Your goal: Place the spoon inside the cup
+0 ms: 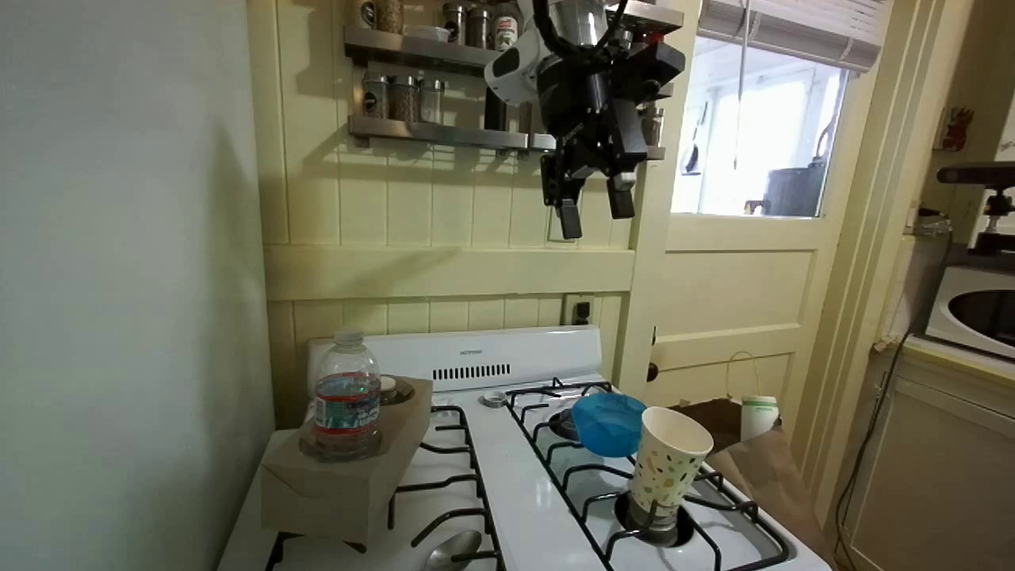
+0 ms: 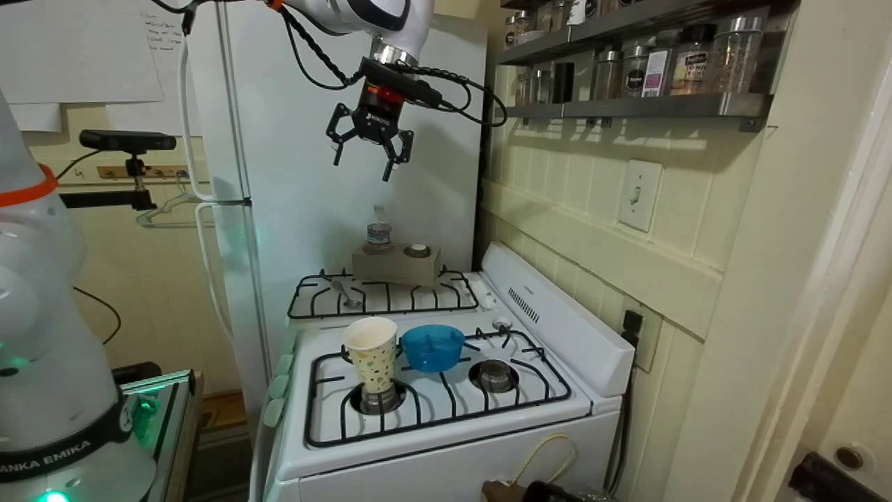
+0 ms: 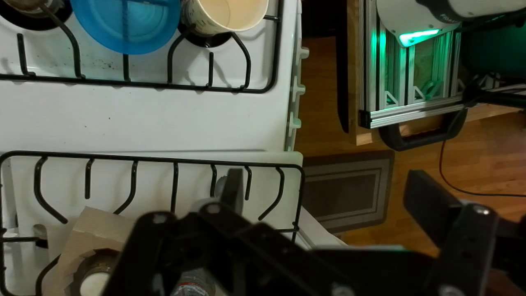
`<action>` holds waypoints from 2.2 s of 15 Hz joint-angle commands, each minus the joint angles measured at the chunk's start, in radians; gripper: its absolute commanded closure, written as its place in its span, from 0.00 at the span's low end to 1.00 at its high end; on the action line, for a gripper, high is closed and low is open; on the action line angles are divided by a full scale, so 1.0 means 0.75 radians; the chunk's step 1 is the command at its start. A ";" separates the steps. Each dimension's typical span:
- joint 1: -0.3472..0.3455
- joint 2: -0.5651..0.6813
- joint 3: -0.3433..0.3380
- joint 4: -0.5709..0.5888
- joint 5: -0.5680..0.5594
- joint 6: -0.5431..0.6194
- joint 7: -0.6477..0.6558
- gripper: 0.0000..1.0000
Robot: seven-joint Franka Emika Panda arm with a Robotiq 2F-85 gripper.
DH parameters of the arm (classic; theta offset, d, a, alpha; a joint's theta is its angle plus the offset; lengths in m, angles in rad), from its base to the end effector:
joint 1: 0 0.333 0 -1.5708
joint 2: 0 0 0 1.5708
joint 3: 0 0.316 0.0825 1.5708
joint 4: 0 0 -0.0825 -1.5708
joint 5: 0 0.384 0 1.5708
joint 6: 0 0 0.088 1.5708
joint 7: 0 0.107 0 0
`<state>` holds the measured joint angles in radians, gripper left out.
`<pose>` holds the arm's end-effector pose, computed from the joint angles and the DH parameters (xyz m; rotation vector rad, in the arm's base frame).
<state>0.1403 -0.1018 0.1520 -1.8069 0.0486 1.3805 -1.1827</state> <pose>0.4677 0.1501 0.5561 -2.1798 -1.9765 0.4148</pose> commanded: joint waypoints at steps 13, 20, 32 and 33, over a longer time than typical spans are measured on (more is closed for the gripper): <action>-0.008 -0.051 -0.044 -0.114 0.211 0.047 0.240 0.00; -0.007 -0.190 -0.062 -0.492 0.444 0.282 0.592 0.00; 0.055 -0.223 -0.040 -0.821 0.482 0.473 1.001 0.00; 0.054 -0.224 -0.040 -0.820 0.483 0.473 1.003 0.00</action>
<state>0.1682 -0.2705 0.1338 -2.4233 0.4135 1.7360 -0.4331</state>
